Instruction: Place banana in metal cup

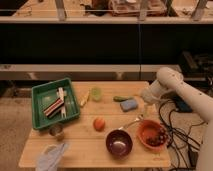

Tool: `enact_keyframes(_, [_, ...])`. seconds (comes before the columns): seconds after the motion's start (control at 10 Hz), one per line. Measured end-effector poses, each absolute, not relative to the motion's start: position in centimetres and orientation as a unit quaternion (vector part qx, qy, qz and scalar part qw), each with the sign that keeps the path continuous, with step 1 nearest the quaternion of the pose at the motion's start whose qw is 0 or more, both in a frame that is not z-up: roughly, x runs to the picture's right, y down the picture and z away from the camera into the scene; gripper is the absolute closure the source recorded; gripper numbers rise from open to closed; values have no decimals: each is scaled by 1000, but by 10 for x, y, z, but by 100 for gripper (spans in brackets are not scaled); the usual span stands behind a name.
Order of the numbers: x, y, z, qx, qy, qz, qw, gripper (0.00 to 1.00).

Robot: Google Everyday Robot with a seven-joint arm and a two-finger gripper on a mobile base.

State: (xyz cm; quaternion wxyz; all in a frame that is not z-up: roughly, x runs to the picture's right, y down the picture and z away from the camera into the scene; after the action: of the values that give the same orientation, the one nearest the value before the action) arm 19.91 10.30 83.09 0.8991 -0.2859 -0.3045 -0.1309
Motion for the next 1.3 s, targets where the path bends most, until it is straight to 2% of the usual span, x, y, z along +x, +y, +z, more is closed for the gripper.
enact_keyframes(1.1, [199, 101, 830, -286, -300, -140, 899, 20])
enact_keyframes(1.3, [182, 83, 825, -272, -282, -188, 901, 20])
